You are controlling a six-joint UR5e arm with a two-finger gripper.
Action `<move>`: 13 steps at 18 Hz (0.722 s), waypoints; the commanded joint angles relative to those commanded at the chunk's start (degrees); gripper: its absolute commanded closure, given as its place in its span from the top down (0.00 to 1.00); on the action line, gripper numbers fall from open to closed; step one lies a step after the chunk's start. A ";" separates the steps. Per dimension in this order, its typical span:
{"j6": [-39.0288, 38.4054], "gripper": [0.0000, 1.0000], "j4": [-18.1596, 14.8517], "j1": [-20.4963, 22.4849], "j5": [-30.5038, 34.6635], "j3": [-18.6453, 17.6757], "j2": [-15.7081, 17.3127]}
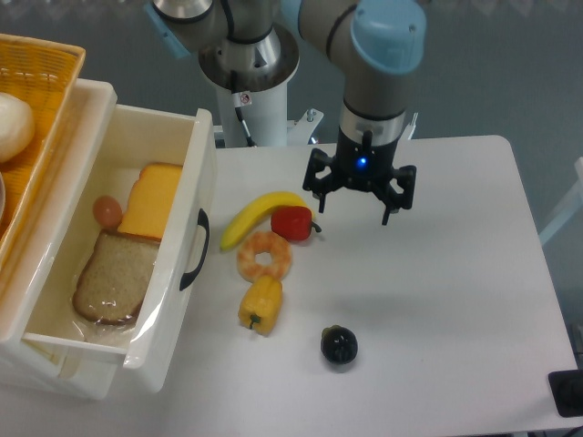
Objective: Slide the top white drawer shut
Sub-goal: 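Raise the gripper and swing it away from the open white drawer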
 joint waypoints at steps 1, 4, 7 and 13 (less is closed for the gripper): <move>-1.14 1.00 0.26 0.00 0.26 -0.35 -0.53; -5.00 1.00 0.26 -0.35 3.86 -0.44 -3.07; -9.21 1.00 0.00 -1.49 3.96 0.26 -5.53; -16.96 1.00 0.00 -4.48 3.87 1.40 -9.23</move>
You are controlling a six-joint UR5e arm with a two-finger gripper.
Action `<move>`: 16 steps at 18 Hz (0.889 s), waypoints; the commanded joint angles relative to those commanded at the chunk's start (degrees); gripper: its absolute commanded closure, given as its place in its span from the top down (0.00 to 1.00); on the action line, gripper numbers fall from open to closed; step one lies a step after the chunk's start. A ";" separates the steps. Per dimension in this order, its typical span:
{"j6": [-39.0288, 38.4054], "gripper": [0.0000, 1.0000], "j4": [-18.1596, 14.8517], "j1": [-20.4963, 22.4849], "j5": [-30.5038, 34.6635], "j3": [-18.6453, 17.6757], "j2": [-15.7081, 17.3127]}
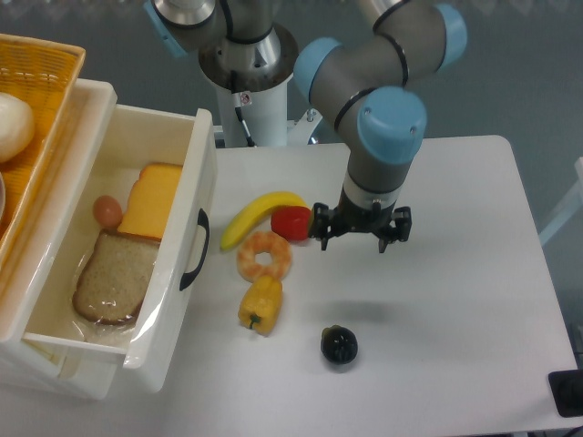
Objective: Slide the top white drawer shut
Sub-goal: 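Raise the gripper and swing it away from the open white drawer, then lower the gripper and move it toward the drawer's front face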
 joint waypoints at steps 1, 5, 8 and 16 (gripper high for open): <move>0.08 1.00 -0.09 -0.62 -0.44 0.09 -0.35; 0.17 1.00 -0.09 -2.11 -3.60 0.62 -1.94; 0.43 1.00 0.00 -3.08 -5.44 0.97 -2.82; 0.34 1.00 -0.44 -6.68 -8.44 1.85 -4.49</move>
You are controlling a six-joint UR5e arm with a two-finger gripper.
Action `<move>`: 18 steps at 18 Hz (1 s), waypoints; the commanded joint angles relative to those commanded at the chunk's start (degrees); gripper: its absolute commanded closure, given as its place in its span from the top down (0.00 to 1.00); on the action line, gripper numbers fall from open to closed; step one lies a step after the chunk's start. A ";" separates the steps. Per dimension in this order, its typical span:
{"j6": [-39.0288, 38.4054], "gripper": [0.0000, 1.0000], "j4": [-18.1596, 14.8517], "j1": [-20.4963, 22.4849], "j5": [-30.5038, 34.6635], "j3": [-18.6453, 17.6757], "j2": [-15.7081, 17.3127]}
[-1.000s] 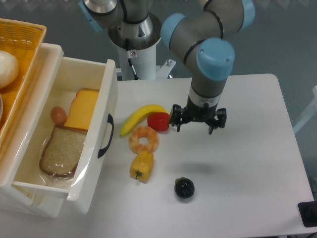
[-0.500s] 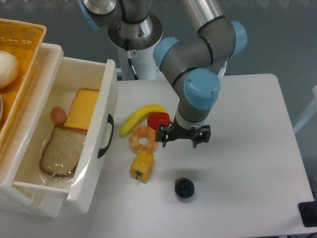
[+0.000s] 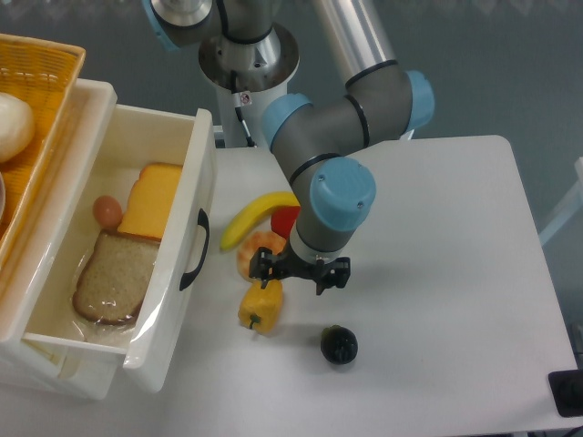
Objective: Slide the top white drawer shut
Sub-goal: 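Lower the gripper and move it toward the drawer's front face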
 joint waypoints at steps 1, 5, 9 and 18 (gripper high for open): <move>0.00 1.00 0.00 -0.27 -0.35 0.00 0.09; 0.09 1.00 -0.18 -0.97 -1.06 -0.17 0.09; 0.17 1.00 -0.18 -1.32 -2.55 -0.26 0.18; 0.26 1.00 -0.26 -2.47 -3.08 -0.62 0.44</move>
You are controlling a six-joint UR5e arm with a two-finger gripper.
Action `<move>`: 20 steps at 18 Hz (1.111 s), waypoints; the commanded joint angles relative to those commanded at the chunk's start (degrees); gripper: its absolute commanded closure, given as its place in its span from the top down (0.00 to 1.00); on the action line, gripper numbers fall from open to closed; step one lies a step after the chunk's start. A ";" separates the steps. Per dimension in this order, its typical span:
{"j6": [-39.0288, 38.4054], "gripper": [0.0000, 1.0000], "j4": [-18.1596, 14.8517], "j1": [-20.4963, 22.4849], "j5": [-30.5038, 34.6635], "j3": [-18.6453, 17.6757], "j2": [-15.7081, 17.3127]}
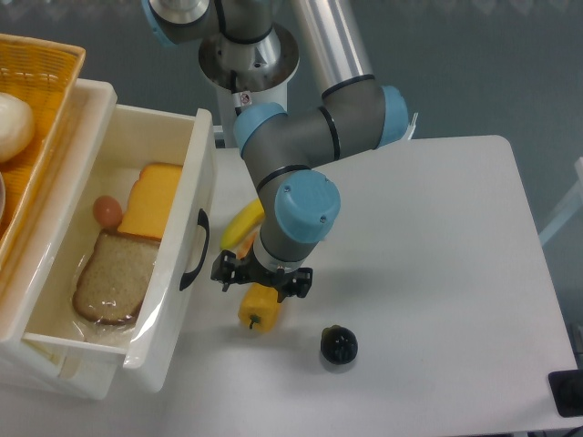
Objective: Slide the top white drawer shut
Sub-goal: 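Lower the gripper and move it toward the drawer's front face, then push the drawer front with the gripper into the cabinet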
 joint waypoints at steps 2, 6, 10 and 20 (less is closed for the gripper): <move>0.00 1.00 -0.61 -0.44 0.09 0.00 0.09; 0.00 1.00 -0.79 -0.79 0.00 -0.18 0.18; -0.09 1.00 -0.88 -1.58 0.00 -0.18 0.26; 0.09 1.00 -3.16 -1.84 -1.32 -0.18 1.67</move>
